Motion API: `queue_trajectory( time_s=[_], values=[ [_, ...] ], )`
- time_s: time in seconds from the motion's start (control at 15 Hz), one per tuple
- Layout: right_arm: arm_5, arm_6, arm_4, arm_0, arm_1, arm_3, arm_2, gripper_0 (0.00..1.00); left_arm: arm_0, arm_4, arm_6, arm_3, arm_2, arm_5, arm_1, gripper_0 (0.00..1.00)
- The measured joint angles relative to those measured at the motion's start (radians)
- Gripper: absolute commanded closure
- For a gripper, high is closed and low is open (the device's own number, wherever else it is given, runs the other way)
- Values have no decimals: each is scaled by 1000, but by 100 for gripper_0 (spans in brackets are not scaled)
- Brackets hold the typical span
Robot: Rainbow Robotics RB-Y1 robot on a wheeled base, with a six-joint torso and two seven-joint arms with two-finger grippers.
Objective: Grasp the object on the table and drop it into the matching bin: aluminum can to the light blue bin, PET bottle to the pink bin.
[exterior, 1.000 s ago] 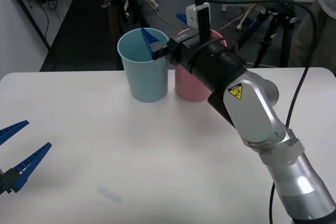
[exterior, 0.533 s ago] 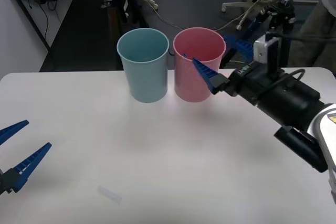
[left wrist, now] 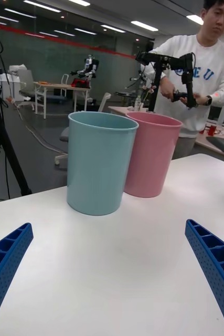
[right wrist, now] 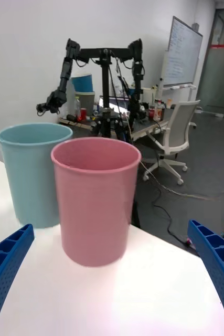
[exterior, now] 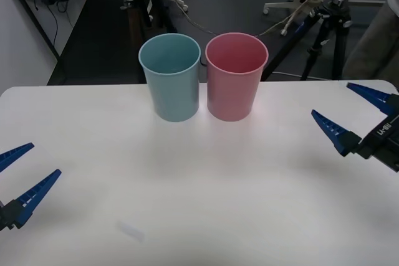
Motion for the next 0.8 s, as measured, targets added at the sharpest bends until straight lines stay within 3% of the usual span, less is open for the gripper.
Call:
queue_trajectory(
  time_s=[0.33,0.6,0.8],
  values=[
    [-36,-6,-94,137,-28,42,-97,0,0,0,0,0,0,0,0,0],
    [-39,1,-177,216,-59,42,-117,0,0,0,0,0,0,0,0,0],
    [-53,10,-186,233,-59,42,-117,0,0,0,0,0,0,0,0,0]
  ],
)
